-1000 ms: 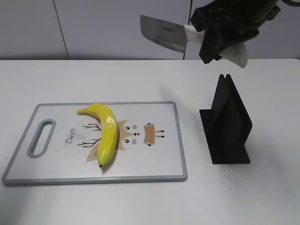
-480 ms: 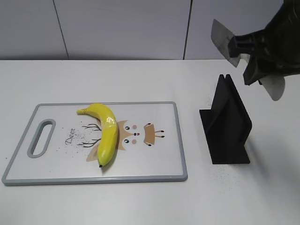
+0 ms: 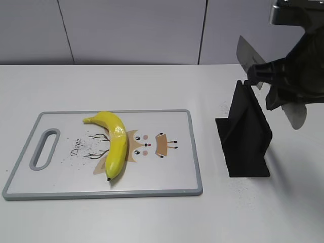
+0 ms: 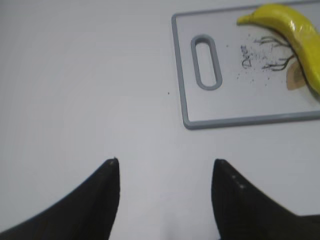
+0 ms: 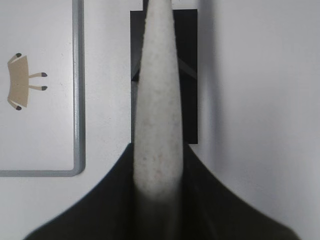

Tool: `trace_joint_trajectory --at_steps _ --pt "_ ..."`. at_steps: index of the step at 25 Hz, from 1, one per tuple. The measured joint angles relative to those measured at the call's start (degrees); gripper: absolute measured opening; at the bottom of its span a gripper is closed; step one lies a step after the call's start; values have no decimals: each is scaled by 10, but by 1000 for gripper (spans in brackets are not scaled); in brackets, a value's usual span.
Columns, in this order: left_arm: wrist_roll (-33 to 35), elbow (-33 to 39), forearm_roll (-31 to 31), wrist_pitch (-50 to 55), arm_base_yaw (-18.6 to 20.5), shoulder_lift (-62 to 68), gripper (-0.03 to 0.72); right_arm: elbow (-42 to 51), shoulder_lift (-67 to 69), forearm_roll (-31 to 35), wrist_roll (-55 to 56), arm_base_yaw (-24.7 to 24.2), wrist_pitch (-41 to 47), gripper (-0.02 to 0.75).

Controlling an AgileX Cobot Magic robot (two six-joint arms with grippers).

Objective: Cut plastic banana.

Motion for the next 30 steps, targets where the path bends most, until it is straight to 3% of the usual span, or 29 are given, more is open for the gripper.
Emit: trace_joint_trajectory --at_steps 7,24,26,30 --pt "0 4 -4 -11 0 -111 560 35 -1 -4 3 0 -35 162" --pt "-1 8 -5 -12 0 -113 527 64 47 -13 3 0 -63 168" --pt "-1 8 -5 -12 0 -113 526 63 47 -6 1 0 -63 243" --pt "-1 8 -5 -12 0 -113 526 64 52 29 -38 0 -64 562"
